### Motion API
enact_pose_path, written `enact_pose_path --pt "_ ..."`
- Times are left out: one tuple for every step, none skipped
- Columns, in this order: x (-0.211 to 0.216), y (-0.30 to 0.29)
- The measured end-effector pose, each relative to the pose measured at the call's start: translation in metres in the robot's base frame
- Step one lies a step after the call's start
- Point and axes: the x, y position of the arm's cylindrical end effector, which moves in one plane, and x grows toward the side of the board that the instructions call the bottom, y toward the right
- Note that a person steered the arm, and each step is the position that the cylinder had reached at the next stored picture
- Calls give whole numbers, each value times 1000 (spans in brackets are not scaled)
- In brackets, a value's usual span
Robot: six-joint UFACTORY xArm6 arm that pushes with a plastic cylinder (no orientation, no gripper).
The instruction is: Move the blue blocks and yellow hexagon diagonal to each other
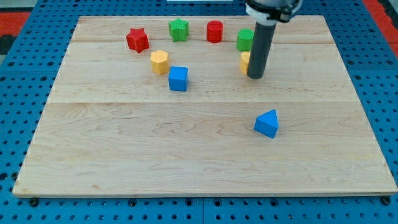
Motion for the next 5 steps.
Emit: enact_pose_path --pt "14 16" --pt "22 -42" --pt "-15 -85" --pt "-21 -138" --pt "-34 -181"
